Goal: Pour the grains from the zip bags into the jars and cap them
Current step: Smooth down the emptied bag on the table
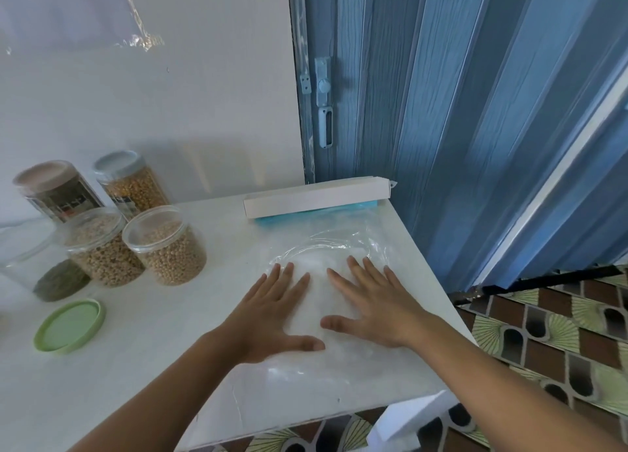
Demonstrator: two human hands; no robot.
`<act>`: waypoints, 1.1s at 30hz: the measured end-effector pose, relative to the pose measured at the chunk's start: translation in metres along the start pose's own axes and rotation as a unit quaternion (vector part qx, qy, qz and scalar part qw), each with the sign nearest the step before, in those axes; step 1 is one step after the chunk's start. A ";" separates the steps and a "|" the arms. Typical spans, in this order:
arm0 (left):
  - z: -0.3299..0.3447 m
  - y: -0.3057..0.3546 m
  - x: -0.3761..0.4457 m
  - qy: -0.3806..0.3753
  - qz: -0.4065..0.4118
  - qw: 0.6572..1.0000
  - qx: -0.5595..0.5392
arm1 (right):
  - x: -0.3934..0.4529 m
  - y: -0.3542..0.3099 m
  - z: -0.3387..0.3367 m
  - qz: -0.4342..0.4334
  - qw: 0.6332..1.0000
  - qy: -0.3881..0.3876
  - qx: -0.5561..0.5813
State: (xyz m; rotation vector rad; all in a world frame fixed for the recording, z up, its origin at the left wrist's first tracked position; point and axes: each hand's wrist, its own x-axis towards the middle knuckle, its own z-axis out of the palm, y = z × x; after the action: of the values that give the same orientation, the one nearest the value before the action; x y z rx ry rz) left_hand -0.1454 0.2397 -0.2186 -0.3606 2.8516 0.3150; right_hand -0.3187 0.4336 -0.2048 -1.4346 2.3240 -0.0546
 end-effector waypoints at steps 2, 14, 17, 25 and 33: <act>0.003 0.001 0.000 0.011 -0.001 1.000 0.010 | 0.001 0.001 0.005 -0.005 1.000 0.016 -0.007; 0.010 0.000 0.002 0.035 -0.007 0.999 0.033 | 0.005 0.005 0.016 -0.007 0.998 0.047 -0.030; 0.010 0.001 0.002 0.035 -0.006 0.999 0.028 | 0.004 0.004 0.015 -0.006 0.998 0.045 -0.035; 0.005 0.002 0.000 0.034 -0.009 0.999 -0.028 | 0.004 0.001 -0.008 0.011 0.998 -0.056 0.034; -0.028 0.005 -0.020 0.209 -0.064 0.965 -0.143 | 0.023 -0.018 -0.067 0.007 0.999 0.006 0.039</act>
State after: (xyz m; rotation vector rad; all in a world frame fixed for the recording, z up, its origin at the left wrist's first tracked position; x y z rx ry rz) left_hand -0.1343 0.2416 -0.1858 -0.7458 3.1687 0.7049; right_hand -0.3363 0.3932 -0.1465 -1.3837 2.3140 -0.1477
